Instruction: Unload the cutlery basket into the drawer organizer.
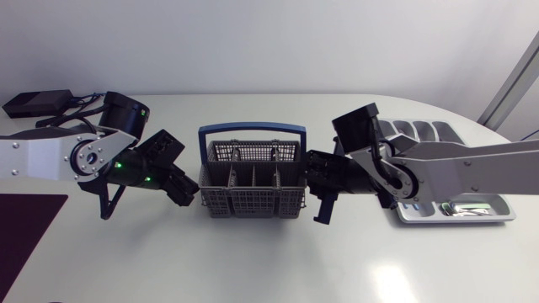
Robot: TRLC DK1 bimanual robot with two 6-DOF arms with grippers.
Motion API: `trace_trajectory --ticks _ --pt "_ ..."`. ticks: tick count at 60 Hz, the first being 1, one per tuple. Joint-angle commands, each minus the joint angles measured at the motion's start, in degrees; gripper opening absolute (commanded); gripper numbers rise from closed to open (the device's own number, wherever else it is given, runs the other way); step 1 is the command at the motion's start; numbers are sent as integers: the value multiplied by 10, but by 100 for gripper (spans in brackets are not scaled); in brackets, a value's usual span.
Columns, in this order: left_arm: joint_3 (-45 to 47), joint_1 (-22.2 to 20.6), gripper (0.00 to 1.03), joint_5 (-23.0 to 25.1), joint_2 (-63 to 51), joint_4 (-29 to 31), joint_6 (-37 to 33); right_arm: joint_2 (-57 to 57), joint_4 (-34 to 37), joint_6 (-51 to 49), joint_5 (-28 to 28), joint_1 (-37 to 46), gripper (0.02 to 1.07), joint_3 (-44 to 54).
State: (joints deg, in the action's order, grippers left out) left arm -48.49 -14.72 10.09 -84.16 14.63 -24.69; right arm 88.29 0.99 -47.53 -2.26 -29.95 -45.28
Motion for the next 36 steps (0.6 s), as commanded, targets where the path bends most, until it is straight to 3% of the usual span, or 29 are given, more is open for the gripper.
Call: trace_trajectory --ticks 1,11,20,26,30,35,36 --pt "2 -1 73 13 6 -7 -11 -14 -13 16 -3 -5 15 15" --pt "3 0 73 12 14 -5 -10 -22 -13 14 5 -2 15 19" --pt "9 28 77 12 38 0 -17 -49 -13 12 17 11 20 32" --pt "20 49 85 11 71 0 -19 -74 -12 12 20 32 39 41" --pt "27 58 90 11 95 0 -19 -91 -9 15 21 49 60 48" --pt "34 65 99 7 127 0 -16 -115 -9 19 21 71 78 57" --pt "35 67 99 7 132 0 -15 -123 -9 22 21 76 86 60"
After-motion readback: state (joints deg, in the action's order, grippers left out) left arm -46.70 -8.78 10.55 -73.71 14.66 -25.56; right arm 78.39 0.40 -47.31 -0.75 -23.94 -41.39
